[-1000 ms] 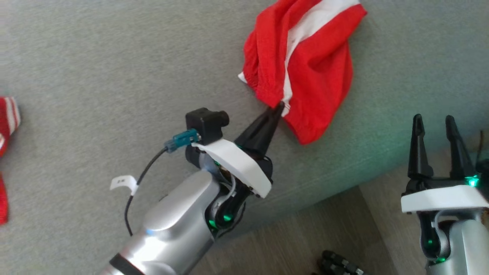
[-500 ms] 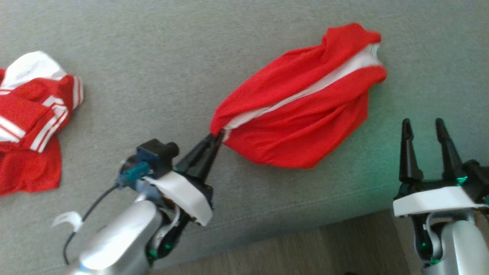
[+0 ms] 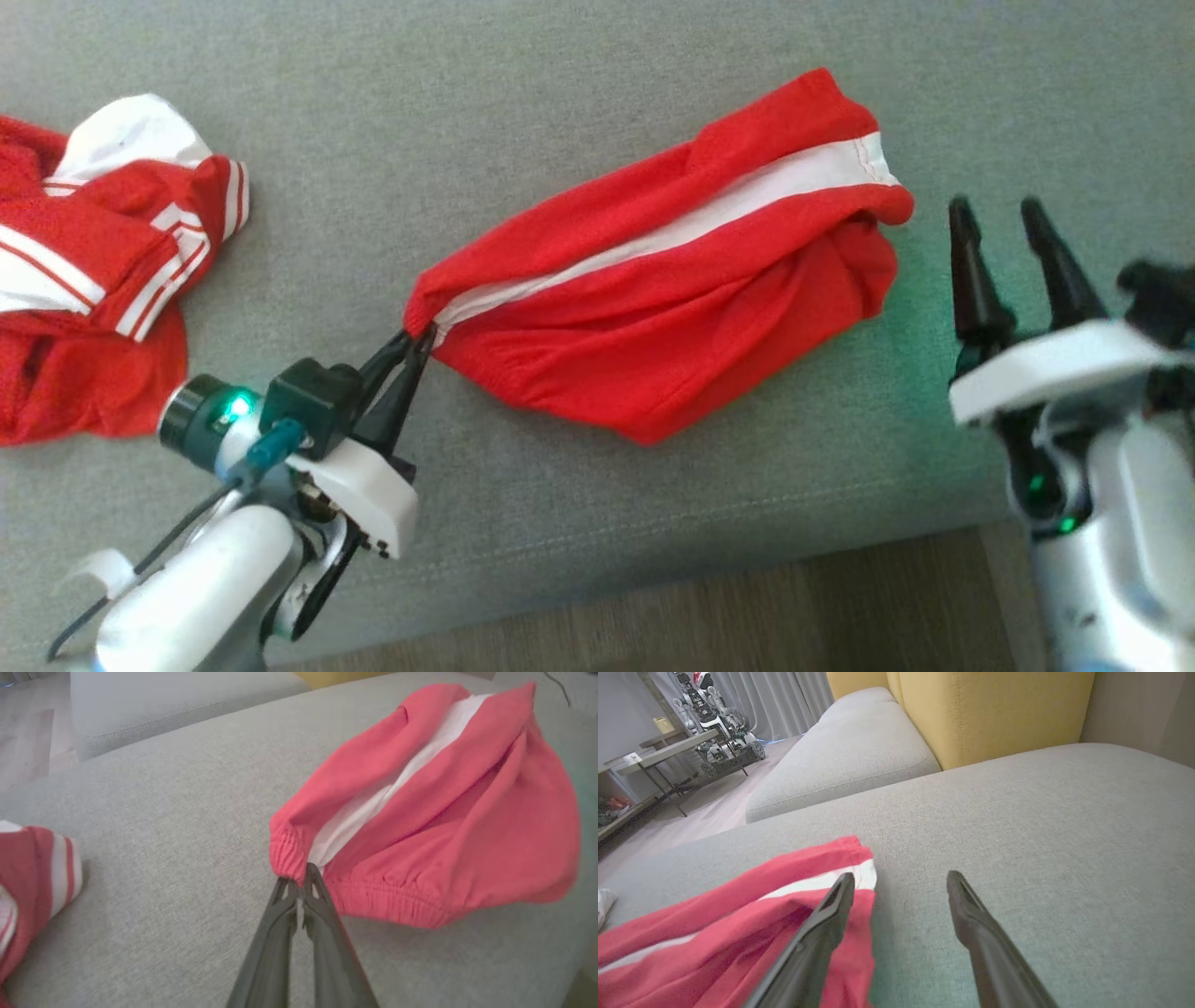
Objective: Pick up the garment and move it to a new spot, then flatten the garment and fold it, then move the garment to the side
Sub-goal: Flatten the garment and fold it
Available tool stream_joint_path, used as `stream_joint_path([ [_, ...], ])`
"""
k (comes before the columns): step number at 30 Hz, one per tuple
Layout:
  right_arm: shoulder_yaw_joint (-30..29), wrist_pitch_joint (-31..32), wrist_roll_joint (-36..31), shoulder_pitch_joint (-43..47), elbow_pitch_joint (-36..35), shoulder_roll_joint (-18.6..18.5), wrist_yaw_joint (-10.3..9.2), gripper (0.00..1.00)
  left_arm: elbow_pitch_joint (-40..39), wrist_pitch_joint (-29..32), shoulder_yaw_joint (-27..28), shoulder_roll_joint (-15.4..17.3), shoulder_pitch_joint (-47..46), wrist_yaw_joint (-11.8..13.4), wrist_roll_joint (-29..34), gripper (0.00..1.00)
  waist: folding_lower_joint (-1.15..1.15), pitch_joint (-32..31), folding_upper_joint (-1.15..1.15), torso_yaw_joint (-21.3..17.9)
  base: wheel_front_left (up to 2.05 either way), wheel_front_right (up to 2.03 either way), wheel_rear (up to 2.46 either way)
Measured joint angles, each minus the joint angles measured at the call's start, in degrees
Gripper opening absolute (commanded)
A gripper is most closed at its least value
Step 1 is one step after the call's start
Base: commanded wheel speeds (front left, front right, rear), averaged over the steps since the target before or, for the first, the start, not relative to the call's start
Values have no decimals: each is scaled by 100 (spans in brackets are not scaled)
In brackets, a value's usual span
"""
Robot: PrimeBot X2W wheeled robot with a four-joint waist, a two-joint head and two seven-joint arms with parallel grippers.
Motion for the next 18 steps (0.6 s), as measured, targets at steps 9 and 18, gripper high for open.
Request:
stream_joint_path([
  [9, 566, 1583, 1662, -1376, 891, -576, 0, 100, -18, 87, -20, 58, -177, 46, 91, 0, 0, 164, 0, 40, 0, 0, 0],
  [18, 899, 3242, 2832, -2100, 1566, -1100, 0, 87, 98, 124, -189, -4, -255, -2, 188, 0, 0, 212, 0, 203, 0, 0, 0],
])
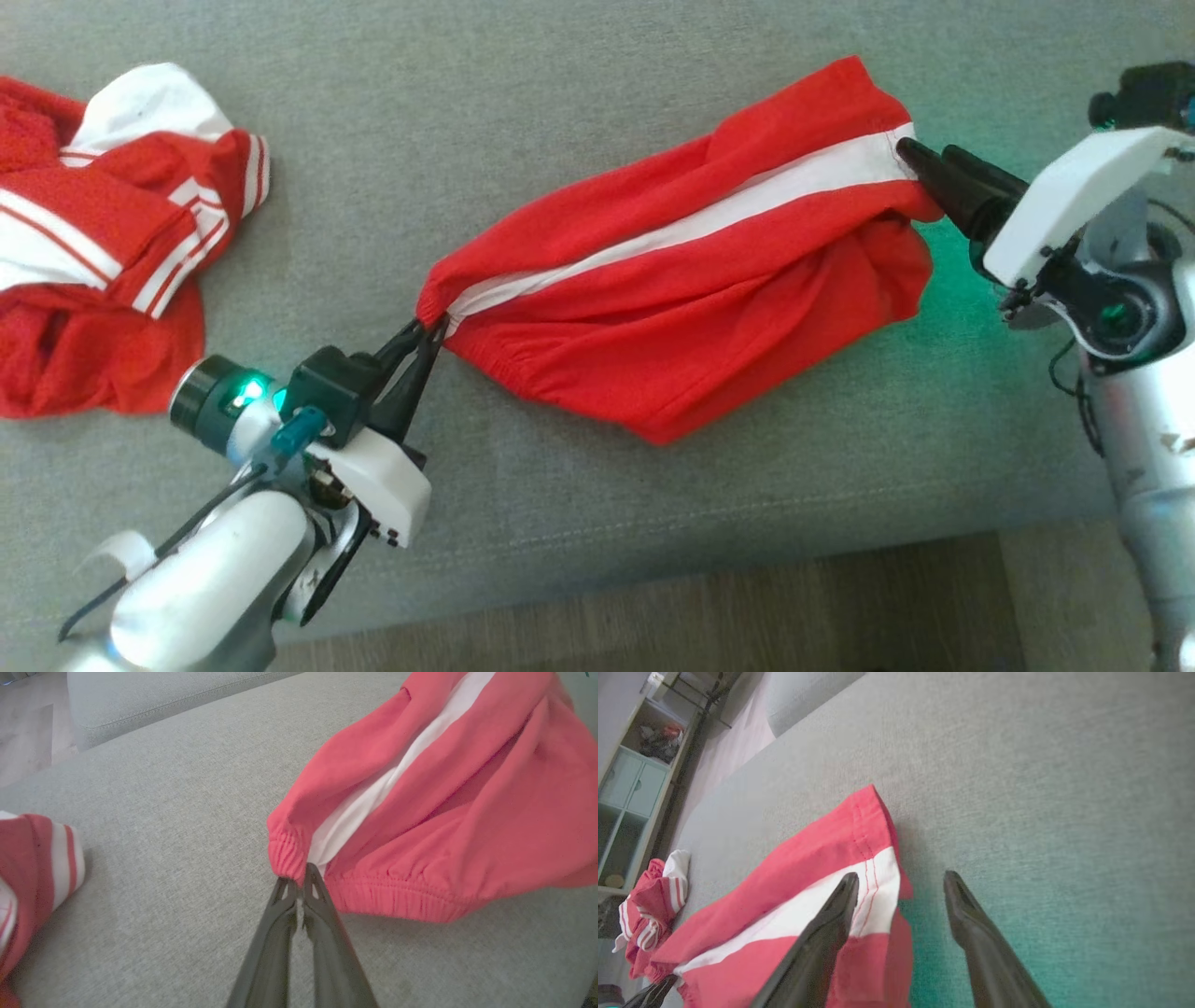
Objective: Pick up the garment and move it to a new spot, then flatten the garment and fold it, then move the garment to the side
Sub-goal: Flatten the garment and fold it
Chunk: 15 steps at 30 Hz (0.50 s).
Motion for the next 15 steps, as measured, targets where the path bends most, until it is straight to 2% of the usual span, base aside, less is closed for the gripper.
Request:
stream_joint_path([
  [1, 44, 103, 107, -34, 5, -47, 0, 86, 20, -8, -1, -20, -4, -1, 0, 0, 0, 0, 0, 16, 0, 0, 0],
  [2, 68, 174, 196, -66, 34, -86, 0, 79, 48, -16, -2, -43, -4, -3, -1, 0, 0, -2, 0, 31, 0, 0, 0],
  [3, 103, 248, 229, -102, 85, -137, 0, 67, 71, -18, -7, -63, -4, -4, -1, 0, 0, -6, 0, 45, 0, 0, 0],
  [4, 145, 315, 240, -110, 100, -194, 0, 65, 90, -44, -9, -76, -5, -5, -1, 0, 0, -8, 0, 59, 0, 0, 0],
  [5, 179, 370, 276, -110, 130, -240, 0, 51, 107, -49, -8, -81, -8, -5, -1, 0, 0, -7, 0, 72, 0, 0, 0],
  [6, 179, 370, 276, -110, 130, -240, 0, 51, 107, -49, -8, -81, -8, -5, -1, 0, 0, -7, 0, 72, 0, 0, 0],
  [7, 208, 435, 332, -110, 166, -270, 0, 44, 126, -54, -8, -83, -12, -7, -13, 0, 0, -5, 0, 83, 0, 0, 0],
  [8, 234, 495, 391, -109, 181, -281, 0, 32, 143, -71, -8, -83, -15, -8, -14, 0, 0, -1, 0, 94, 0, 0, 0],
  [9, 275, 534, 502, -110, 182, -281, 0, 0, 156, -92, -9, -90, -30, -47, -14, 0, 0, 10, 0, 109, 0, 0, 0],
  [15, 409, 448, 677, -110, 88, -352, 0, 0, 252, -153, -12, -129, -130, -75, -14, 0, 0, -35, 0, 100, 0, 0, 0],
])
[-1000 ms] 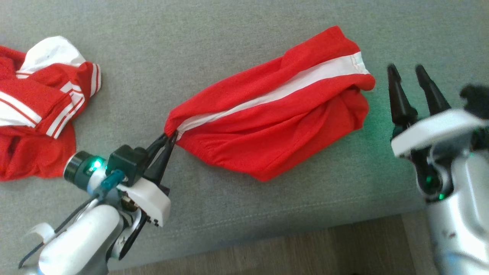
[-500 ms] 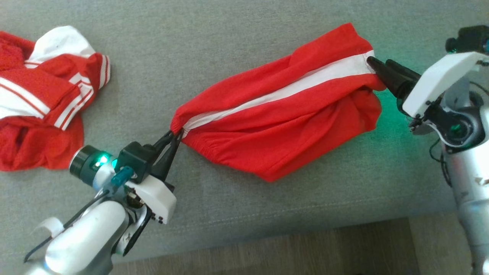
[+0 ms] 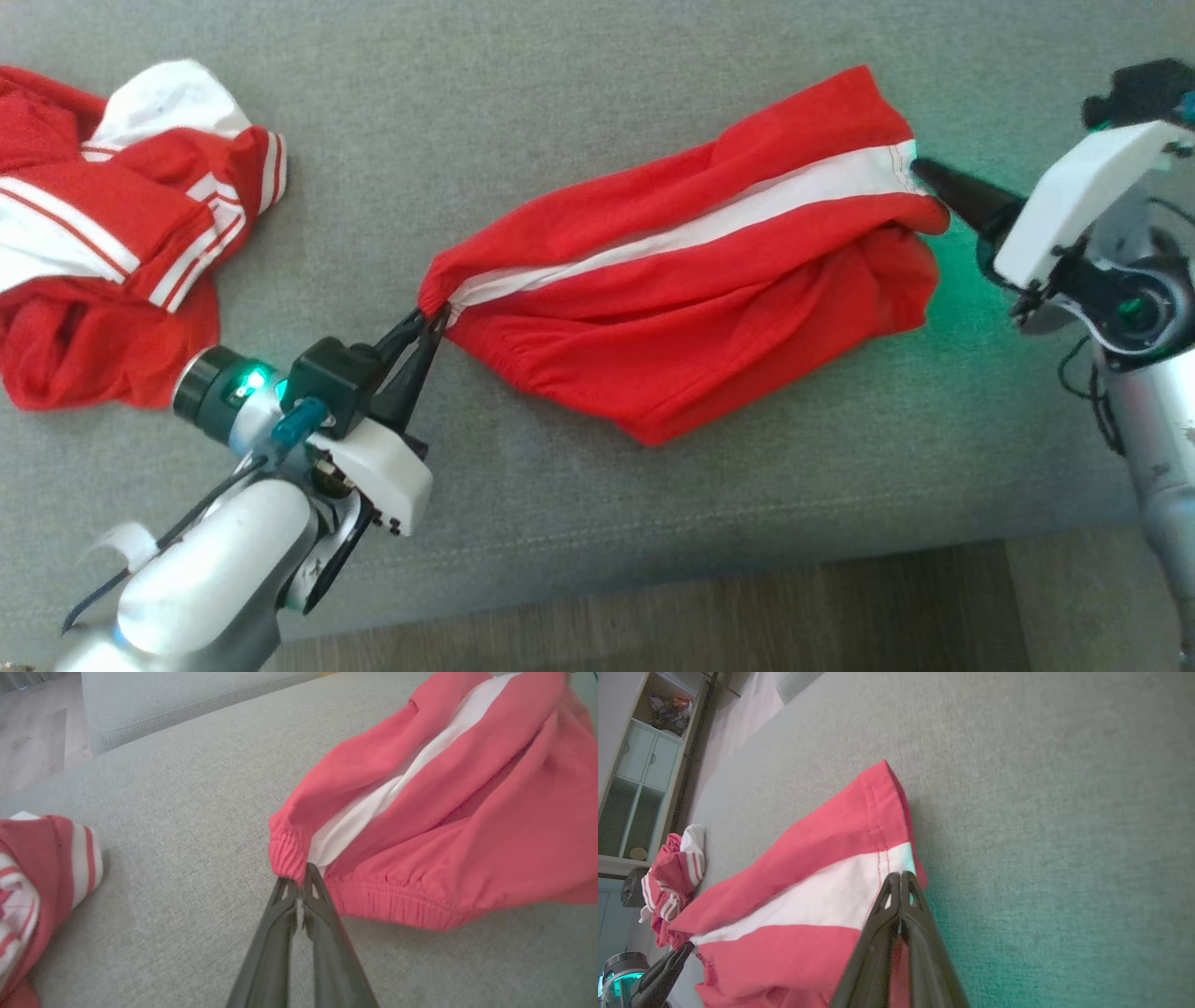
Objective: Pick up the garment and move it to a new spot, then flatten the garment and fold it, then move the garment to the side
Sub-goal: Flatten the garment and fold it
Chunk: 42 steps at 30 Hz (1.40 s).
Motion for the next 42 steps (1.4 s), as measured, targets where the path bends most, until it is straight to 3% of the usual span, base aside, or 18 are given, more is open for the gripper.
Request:
stream_joint_path([
  [11, -197, -363, 476, -208, -202, -310, 0, 0, -330, -141, 100, 73, -165, -23, -19, 0, 0, -428, 0, -208, 0, 0, 0],
  [12, -179, -299, 478, -208, -178, -311, 0, 100, -369, -131, 126, 92, -169, -18, -58, 0, -1, -464, 0, -238, 0, 0, 0],
  [13, -154, -210, 501, -203, -120, -311, 0, 100, -411, -113, 151, 119, -169, -5, -62, 0, -1, -487, 0, -265, 0, 0, 0],
  [18, -115, 208, 828, -133, 233, -266, 0, 100, -550, -30, 160, 179, -170, 34, -60, 0, -1, -375, 0, -227, 0, 0, 0],
  [25, -241, 402, 1199, -137, 932, -64, 0, 100, -511, -7, 2, 57, -260, -31, -40, 0, 0, -106, 0, 113, 0, 0, 0],
  [26, -265, 414, 1265, -152, 996, -55, 0, 88, -487, -5, -10, 22, -293, -32, -40, 0, 0, -77, 0, 166, 0, 0, 0],
  [27, -286, 426, 1324, -177, 1032, -47, 0, 40, -463, -7, -14, -5, -336, -35, -40, 0, 0, -51, 0, 217, 0, 0, 0],
  [28, -296, 426, 1355, -219, 1059, -34, 0, 0, -432, -11, -15, -22, -370, -64, -40, 0, 0, -31, 0, 261, 0, 0, 0],
  [33, -347, 272, 1518, -333, 964, -59, 0, 0, -186, -74, -35, -120, -442, -129, -41, 0, 0, -68, 0, 365, 0, 0, 0],
  [37, -390, 56, 1523, -346, 831, -286, 0, 0, -121, -146, -43, -126, -450, -204, -19, 0, 0, -224, 0, 347, 0, 0, 0],
  [42, -380, -307, 1497, -639, 516, -476, 0, 0, -90, -157, -13, -114, -956, -476, 79, 0, 0, -382, 0, 233, 0, 0, 0],
])
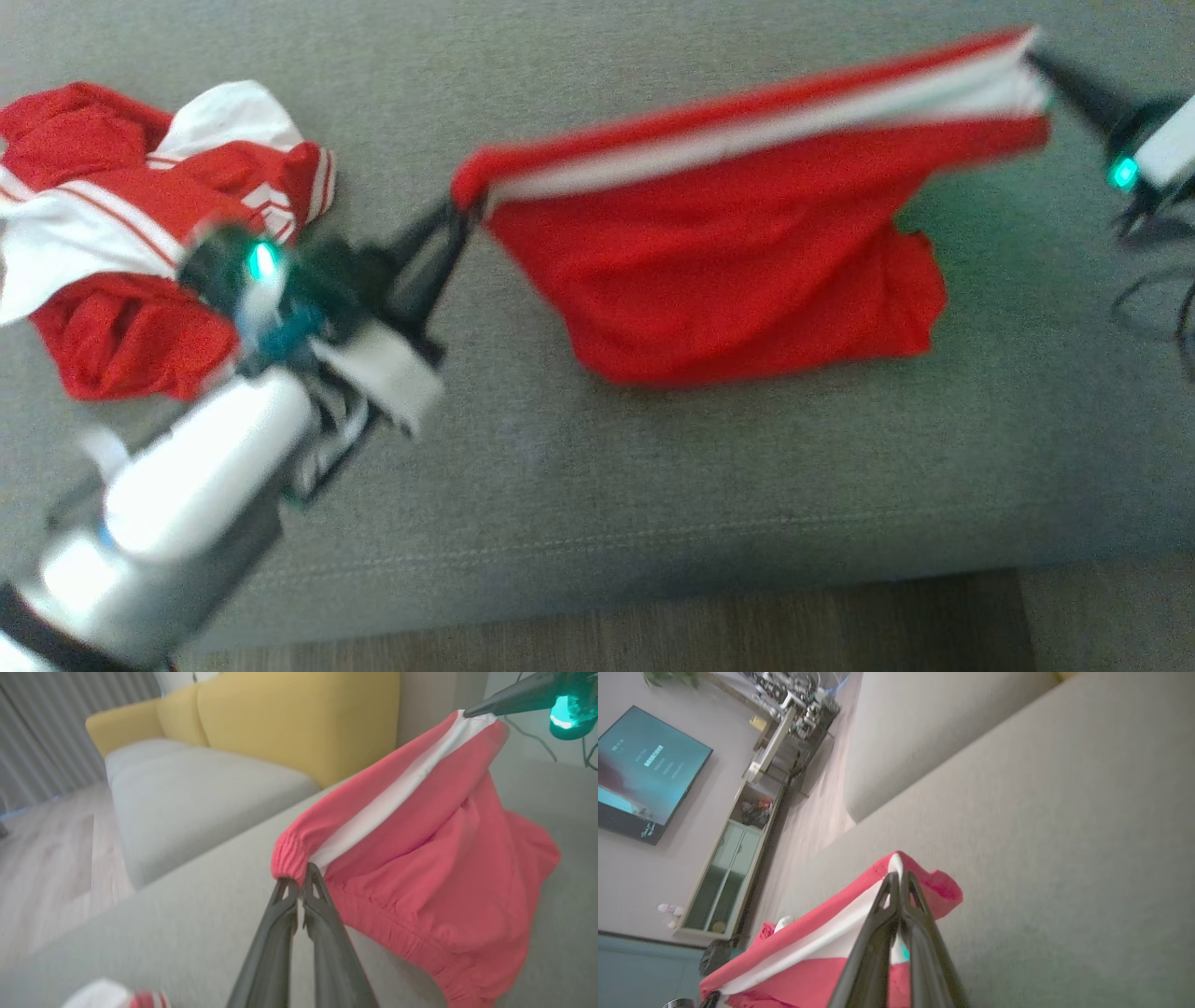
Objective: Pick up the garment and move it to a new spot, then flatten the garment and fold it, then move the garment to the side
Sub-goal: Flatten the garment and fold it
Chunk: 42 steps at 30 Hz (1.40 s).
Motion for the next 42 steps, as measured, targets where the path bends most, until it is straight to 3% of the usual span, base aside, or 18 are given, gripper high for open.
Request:
stream_joint_path([
  [7, 27, -1492, -713, -1551, 187, -92, 0, 0, 746, -175, 368, -236, -2461, -458, 527, 0, 1, 212, 0, -247, 0, 0, 0],
  [12, 115, -2669, -1112, -2897, 399, -12, 0, 0, 1207, -287, 693, -548, -4162, -447, 1226, 0, 1, 581, 0, -420, 0, 0, 0],
  [16, 211, -3031, -1125, -3228, 401, -41, 0, 0, 964, -294, 762, -639, -4478, -455, 1667, 0, 1, 795, 0, -497, 0, 0, 0],
  [19, 578, -2994, -1033, -2948, 414, -41, 0, 0, 937, -293, 709, -666, -4053, -616, 1699, 0, 2, 871, -1, -576, 0, 0, 0],
  [23, 1210, -2688, -1061, -1800, 469, -115, 0, 0, 1029, -292, 332, -661, -2679, -980, 1641, 0, 0, 759, 0, -612, 0, 0, 0],
  [30, 1931, -2387, -1072, -48, 443, -207, 0, 0, 1109, -286, 212, -571, -676, -1122, 1421, 0, 0, 501, 0, -696, 0, 0, 0],
  [35, 1922, -2396, -942, 855, 170, -399, 0, 0, 1085, -285, 307, -569, 619, -1268, 877, 0, 0, 211, 0, -723, 0, 0, 0],
  [42, 1348, -2543, -427, 2674, -994, -861, 0, 0, 434, -285, 497, -548, 1807, -1179, 775, 0, 0, -278, 0, -629, 0, 0, 0],
])
